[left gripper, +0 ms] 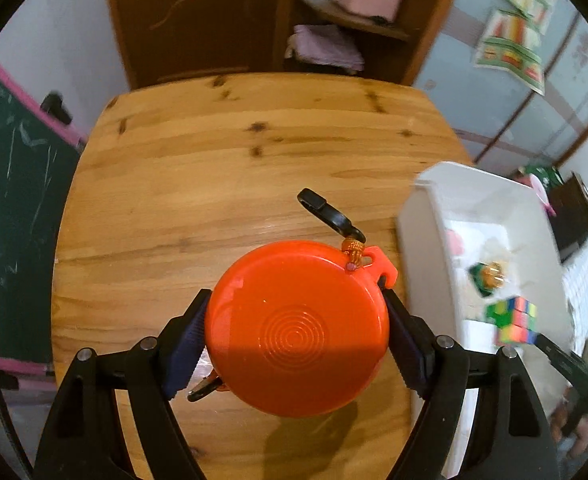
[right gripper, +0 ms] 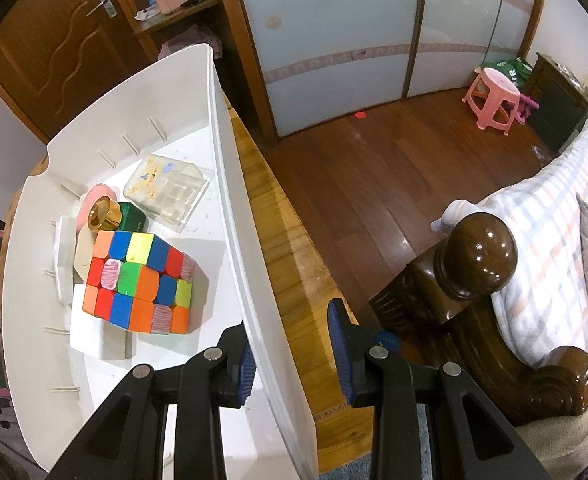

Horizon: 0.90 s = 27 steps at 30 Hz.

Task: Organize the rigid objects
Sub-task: 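Carry the orange case over the white bin and lower it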

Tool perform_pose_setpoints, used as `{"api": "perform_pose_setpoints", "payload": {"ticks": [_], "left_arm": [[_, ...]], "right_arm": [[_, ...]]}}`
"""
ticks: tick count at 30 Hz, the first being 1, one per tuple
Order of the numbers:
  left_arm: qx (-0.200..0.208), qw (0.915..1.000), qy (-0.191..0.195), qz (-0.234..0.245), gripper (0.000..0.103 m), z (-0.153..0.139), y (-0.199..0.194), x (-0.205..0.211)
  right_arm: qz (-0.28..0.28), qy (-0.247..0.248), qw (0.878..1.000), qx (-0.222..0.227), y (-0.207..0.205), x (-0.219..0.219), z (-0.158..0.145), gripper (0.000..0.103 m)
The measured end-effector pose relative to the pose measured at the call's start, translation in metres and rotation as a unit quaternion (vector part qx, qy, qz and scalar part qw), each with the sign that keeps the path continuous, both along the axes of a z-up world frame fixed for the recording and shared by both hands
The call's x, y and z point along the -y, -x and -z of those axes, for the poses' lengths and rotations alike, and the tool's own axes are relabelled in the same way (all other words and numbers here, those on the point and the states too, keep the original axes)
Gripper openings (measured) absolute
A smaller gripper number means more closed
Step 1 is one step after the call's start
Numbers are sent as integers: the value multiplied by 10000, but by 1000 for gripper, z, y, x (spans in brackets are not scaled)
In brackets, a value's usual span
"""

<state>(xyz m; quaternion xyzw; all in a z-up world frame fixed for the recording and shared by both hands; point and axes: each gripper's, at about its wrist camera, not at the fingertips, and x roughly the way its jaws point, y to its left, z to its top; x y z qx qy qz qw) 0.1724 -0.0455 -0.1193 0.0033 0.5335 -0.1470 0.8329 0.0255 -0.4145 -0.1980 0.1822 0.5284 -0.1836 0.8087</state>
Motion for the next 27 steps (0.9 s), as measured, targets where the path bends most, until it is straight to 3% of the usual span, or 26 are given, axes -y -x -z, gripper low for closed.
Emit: {"api": "perform_pose_setpoints", "payload": {"ticks": [8, 13, 19, 27], "left_arm": [[458, 9948, 165, 890, 83, -66, 18, 66], [691, 9869, 113, 1456, 83, -84, 19, 124], [623, 9798, -123, 1894, 83, -62, 2, 189], [143, 9714, -638, 2282, 83, 4, -16, 259]], "right_arm": [[-41, -112, 9998, 126, 2, 1, -1, 32], [-76, -174, 9996, 191, 3, 2, 0, 32], [-131, -242, 9993, 247, 3, 2, 0, 32], [-192, -142, 9994, 252, 3, -1, -1, 32]]}}
